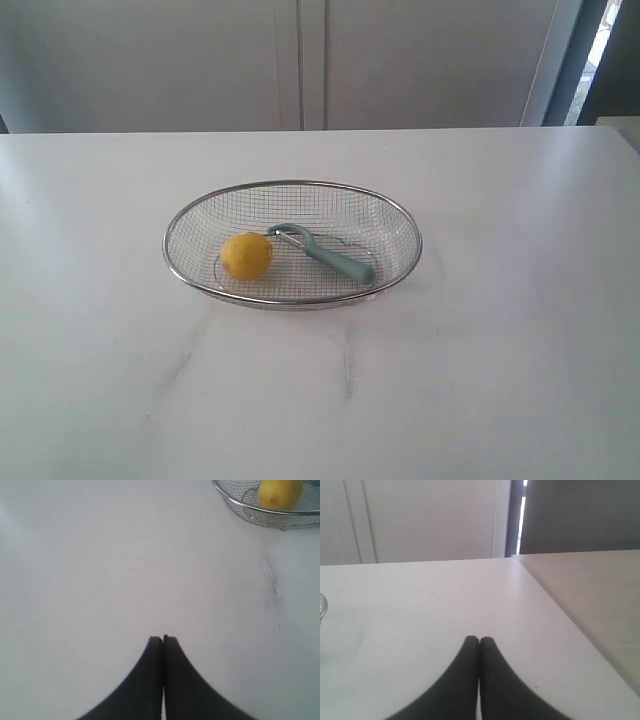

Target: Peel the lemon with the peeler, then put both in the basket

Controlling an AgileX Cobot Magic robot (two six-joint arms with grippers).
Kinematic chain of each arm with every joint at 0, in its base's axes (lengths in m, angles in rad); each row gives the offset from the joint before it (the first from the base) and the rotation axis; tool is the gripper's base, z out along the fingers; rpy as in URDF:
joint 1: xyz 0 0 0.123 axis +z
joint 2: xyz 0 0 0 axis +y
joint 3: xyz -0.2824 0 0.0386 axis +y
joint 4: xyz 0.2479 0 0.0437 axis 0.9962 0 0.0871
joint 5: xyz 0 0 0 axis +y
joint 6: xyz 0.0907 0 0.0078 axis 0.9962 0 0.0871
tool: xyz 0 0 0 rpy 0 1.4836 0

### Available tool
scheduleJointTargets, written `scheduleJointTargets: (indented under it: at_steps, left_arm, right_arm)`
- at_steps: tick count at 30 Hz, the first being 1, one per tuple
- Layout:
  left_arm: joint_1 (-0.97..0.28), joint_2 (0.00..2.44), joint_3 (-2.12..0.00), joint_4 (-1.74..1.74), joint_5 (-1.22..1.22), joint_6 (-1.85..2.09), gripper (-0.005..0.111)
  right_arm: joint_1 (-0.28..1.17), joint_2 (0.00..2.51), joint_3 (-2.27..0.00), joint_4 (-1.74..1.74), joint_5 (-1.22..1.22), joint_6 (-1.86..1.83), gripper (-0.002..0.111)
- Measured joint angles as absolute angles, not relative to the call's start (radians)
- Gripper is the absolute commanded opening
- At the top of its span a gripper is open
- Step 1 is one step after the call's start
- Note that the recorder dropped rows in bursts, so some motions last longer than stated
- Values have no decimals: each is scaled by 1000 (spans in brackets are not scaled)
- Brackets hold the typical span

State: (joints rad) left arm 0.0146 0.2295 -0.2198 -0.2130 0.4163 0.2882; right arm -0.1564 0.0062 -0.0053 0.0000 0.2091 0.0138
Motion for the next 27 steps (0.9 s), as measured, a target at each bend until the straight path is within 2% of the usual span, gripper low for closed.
scheduleJointTargets:
  at_steps: [11, 27]
  left_arm:
    - [44, 15, -150, -209, 413, 290, 0]
    - [64, 5, -108, -198, 423, 290, 0]
  right_arm:
    - [-156, 6, -5, 0, 209, 15, 0]
    - [-156, 6, -5, 0, 209, 15, 0]
